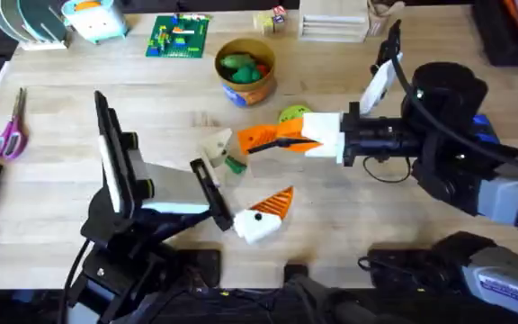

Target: Pick up the gripper from the table and insert it into the empty holder that is missing its gripper. Then pick up a screw, insert it into the mounting hole, and use the screwdriver to tighten it. Finally, clean up the table by picking up the vegetable and placing it into the bucket.

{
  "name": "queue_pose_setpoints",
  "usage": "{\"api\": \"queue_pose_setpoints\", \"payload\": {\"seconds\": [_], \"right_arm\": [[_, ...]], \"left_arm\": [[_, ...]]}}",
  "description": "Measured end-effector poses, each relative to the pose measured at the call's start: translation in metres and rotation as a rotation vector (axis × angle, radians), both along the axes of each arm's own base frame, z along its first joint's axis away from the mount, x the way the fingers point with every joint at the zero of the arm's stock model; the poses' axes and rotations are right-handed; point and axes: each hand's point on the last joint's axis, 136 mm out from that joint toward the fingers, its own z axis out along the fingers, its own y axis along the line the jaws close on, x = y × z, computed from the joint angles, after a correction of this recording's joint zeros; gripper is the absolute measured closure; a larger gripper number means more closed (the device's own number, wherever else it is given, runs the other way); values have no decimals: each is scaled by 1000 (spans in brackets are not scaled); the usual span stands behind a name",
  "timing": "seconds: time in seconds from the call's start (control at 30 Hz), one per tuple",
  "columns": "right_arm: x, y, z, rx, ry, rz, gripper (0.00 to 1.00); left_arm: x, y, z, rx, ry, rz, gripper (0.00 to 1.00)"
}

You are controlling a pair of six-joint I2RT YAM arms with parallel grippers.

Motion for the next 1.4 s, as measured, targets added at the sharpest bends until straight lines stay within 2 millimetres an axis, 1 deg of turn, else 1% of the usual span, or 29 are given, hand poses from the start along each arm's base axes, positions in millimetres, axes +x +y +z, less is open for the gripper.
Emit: {"api": "queue_pose_setpoints", "payload": {"seconds": [0.2,0.43,0.6,1.23,1.3,1.4], "right_arm": [[-12,9,2,10,12,50,991],[-14,10,2,12,13,57,991],[-14,11,8,30,-10,65,991],[-21,15,9,37,-2,98,991],[-22,15,9,39,-1,105,991],[-31,17,12,53,10,155,991]], "left_arm": [[-3,-1,0,-22,46,-17,8],[-2,-1,0,-34,67,-12,8],[-2,-1,0,-35,72,-12,8],[-2,-1,0,-37,74,-8,8],[-2,-1,0,-37,74,-8,8],[-4,-2,0,-37,75,-20,8]]}}
